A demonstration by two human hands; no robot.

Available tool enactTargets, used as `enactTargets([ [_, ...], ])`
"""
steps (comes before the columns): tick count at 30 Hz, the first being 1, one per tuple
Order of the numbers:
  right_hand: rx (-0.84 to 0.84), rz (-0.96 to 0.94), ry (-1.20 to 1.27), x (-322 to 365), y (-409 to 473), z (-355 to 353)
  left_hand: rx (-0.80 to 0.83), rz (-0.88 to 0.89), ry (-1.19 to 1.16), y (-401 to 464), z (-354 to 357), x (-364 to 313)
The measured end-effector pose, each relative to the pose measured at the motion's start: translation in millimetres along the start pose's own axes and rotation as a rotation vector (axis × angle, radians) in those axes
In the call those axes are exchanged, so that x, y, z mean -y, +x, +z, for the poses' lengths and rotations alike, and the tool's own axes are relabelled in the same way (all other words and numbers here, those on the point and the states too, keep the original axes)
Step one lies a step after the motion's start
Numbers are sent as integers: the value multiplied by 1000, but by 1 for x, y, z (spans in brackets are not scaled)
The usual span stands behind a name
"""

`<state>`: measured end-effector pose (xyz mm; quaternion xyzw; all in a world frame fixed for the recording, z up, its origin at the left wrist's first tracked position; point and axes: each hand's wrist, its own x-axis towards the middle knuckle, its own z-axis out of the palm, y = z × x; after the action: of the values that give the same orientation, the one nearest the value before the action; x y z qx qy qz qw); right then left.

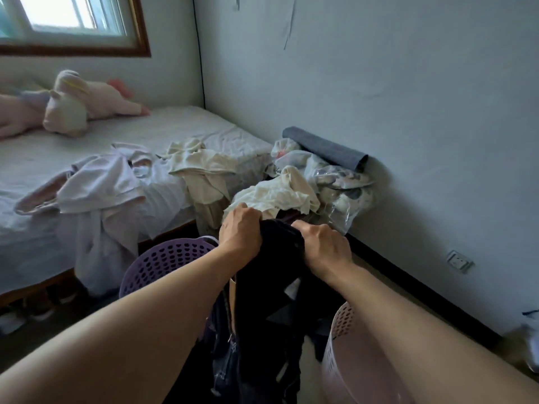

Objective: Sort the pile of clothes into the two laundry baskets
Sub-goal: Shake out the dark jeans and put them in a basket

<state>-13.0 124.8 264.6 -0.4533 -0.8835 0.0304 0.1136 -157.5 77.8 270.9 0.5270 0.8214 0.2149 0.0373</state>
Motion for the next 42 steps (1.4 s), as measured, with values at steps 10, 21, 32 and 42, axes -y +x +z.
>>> enactTargets([
  [10, -377, 378, 426, 26, 11, -116, -112, 126, -13, -11, -63, -21],
  [21, -640, 703, 681, -18, -13, -203, 33, -132, 110, -16, -81, -8],
  [32, -556, 629, 708, -50, -36, -255, 37, -146, -852, 21, -132, -128],
  [42, -173, 378, 557, -50, -45, -301, 162, 59, -962, 15, -168, -262],
])
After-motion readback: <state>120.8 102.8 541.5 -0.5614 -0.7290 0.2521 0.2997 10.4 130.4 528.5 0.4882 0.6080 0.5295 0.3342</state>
